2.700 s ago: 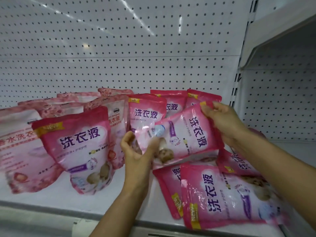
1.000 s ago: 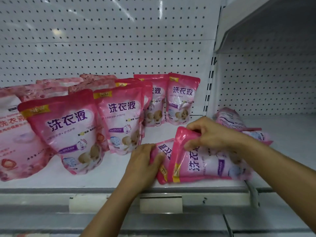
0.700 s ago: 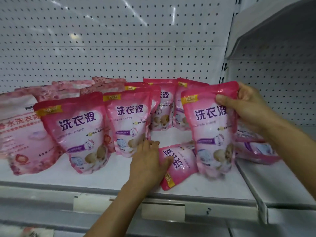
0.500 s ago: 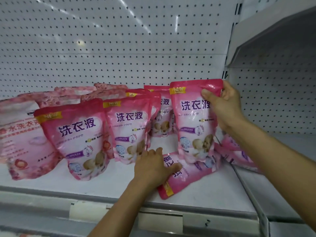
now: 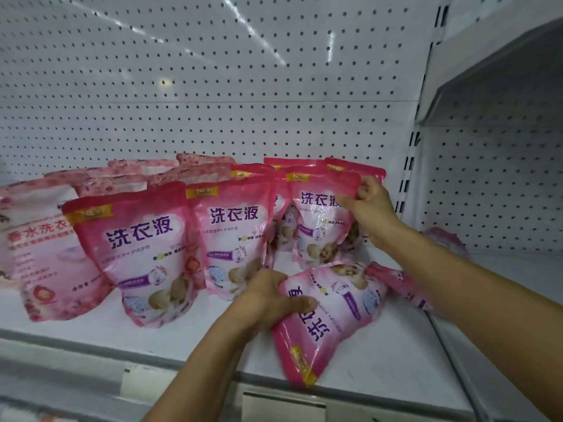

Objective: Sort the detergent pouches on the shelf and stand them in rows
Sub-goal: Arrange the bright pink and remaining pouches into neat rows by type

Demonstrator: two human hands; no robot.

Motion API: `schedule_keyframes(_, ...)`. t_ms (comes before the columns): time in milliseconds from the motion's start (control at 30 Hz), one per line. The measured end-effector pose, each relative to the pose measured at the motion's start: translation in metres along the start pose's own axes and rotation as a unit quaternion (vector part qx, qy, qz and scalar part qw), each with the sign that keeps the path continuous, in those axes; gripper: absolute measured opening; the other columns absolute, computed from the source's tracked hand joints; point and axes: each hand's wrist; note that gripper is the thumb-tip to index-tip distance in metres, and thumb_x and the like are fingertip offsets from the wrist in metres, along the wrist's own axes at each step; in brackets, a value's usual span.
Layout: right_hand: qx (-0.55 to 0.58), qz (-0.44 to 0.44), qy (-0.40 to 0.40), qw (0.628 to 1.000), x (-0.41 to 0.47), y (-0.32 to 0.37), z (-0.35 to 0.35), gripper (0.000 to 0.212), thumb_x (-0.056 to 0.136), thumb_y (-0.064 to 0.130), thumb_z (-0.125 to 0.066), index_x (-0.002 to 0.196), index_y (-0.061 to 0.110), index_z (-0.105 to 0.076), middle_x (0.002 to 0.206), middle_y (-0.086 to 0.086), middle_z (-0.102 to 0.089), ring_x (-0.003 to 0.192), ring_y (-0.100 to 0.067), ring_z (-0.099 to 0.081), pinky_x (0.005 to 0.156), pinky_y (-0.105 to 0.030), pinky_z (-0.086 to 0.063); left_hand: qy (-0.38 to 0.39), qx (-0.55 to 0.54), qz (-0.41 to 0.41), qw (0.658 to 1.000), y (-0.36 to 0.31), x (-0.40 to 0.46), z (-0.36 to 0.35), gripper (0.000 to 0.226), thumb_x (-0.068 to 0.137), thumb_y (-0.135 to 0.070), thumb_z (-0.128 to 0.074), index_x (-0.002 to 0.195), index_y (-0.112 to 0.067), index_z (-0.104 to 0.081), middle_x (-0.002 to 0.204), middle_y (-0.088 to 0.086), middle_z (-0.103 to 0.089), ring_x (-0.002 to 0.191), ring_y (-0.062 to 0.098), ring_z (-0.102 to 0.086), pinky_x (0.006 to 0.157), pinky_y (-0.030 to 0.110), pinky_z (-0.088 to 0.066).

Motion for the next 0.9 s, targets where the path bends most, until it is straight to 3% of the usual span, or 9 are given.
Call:
schedule_keyframes(133, -0.119, 0.200, -0.077, 0.969, -0.038, 0.002, 0.014, 0.043, 0.089, 0.022, -0.067, 0.124, 0.024, -0.044, 0.119, 0.004, -0.054, 0.110, -0.009, -0.053, 0.093, -0.021, -0.044, -0.020, 0.116, -0.083, 0.990, -0.021, -0.001, 0.012, 0.014, 0.075, -0.034, -0.083, 0.082, -0.031, -0.072, 0.078, -0.006, -0.076, 0.078, 0.018, -0.072, 0.079, 0.042, -0.059)
schedule_keyframes(200, -0.132, 0.233, 0.013, 0.963, -0.060, 0.009, 0.019, 0.038, 0.083, 0.032, -0.072, 0.115, 0.029, -0.053, 0.112, 0.012, -0.059, 0.103, 0.001, -0.056, 0.086, -0.017, -0.045, -0.021, 0.225, -0.137, 0.964, -0.039, -0.006, 0.021, 0.016, 0.074, -0.038, -0.083, 0.081, -0.030, -0.072, 0.079, -0.008, -0.073, 0.081, 0.017, -0.070, 0.081, 0.040, -0.056)
schedule_keyframes(333, -0.240, 0.085, 0.313, 0.915, -0.077, 0.017, 0.015, 0.066, 0.063, 0.040, -0.086, 0.123, 0.037, -0.058, 0.118, 0.022, -0.063, 0.102, -0.003, -0.065, 0.087, -0.033, -0.056, -0.087, 0.474, -0.290, 0.827, -0.085, -0.020, 0.035, 0.019, 0.078, -0.042, -0.078, 0.095, -0.036, -0.069, 0.071, -0.013, -0.059, 0.077, 0.014, -0.055, 0.073, 0.028, -0.040)
schedule_keyframes(433, -0.207, 0.100, 0.299, 0.926, -0.075, 0.015, 0.010, 0.024, 0.071, 0.021, -0.085, 0.091, 0.017, -0.072, 0.072, 0.015, -0.069, 0.061, 0.001, -0.062, 0.061, -0.022, -0.051, -0.152, 0.544, -0.358, 0.744, -0.098, -0.017, 0.039, 0.022, 0.083, -0.037, -0.073, 0.103, -0.035, -0.066, 0.085, -0.012, -0.053, 0.091, 0.014, -0.049, 0.082, 0.032, -0.029)
schedule_keyframes(500, -0.135, 0.112, 0.239, 0.955, -0.075, 0.011, 0.005, 0.015, 0.076, 0.014, -0.081, 0.069, 0.007, -0.069, 0.056, 0.001, -0.065, 0.052, -0.003, -0.056, 0.055, -0.026, -0.049, -0.211, 0.495, -0.387, 0.749, -0.095, -0.013, 0.044, 0.031, 0.084, -0.031, -0.072, 0.113, -0.034, -0.063, 0.100, -0.010, -0.055, 0.105, 0.015, -0.051, 0.087, 0.035, -0.037)
schedule_keyframes(567, -0.076, 0.111, 0.181, 0.974, -0.077, 0.002, 0.000, 0.019, 0.078, 0.014, -0.078, 0.076, -0.003, -0.069, 0.070, -0.018, -0.070, 0.061, -0.017, -0.065, 0.063, -0.040, -0.057, -0.271, 0.393, -0.385, 0.789, -0.086, -0.009, 0.051, 0.058, 0.082, -0.031, -0.075, 0.134, -0.029, -0.051, 0.120, -0.003, -0.054, 0.113, 0.019, -0.050, 0.092, 0.039, -0.046)
schedule_keyframes(633, 0.005, 0.090, 0.120, 0.989, -0.078, -0.007, -0.004, 0.005, 0.081, 0.008, -0.074, 0.081, 0.004, -0.072, 0.075, -0.009, -0.075, 0.068, -0.018, -0.072, 0.063, -0.034, -0.060, -0.279, 0.319, -0.339, 0.840, -0.071, -0.005, 0.058, 0.077, 0.081, -0.038, -0.075, 0.146, -0.026, -0.036, 0.134, -0.001, -0.049, 0.121, 0.018, -0.047, 0.098, 0.037, -0.046)
schedule_keyframes(800, 0.182, -0.001, -0.003, 0.983, -0.075, -0.022, -0.022, 0.012, 0.084, 0.006, -0.070, 0.094, 0.010, -0.072, 0.087, -0.008, -0.077, 0.079, -0.026, -0.075, 0.068, -0.036, -0.061, -0.287, 0.251, -0.336, 0.861, -0.055, 0.003, 0.056, 0.073, 0.085, -0.029, -0.074, 0.148, -0.018, -0.038, 0.139, 0.001, -0.046, 0.128, 0.017, -0.042, 0.103, 0.020, -0.030)
schedule_keyframes(900, 0.261, -0.066, -0.048, 0.962, -0.075, -0.035, -0.039, 0.010, 0.084, 0.006, -0.070, 0.094, 0.009, -0.072, 0.094, -0.013, -0.076, 0.085, -0.031, -0.073, 0.079, -0.045, -0.059, -0.269, 0.212, -0.348, 0.873, -0.068, 0.008, 0.051, 0.068, 0.087, -0.022, -0.073, 0.147, -0.020, -0.040, 0.140, 0.001, -0.044, 0.121, 0.014, -0.047, 0.102, 0.022, -0.037)
Point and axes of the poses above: each hand's wrist, its own x-axis towards the middle knuckle, its own z-axis out of the back of the hand, y = z × x
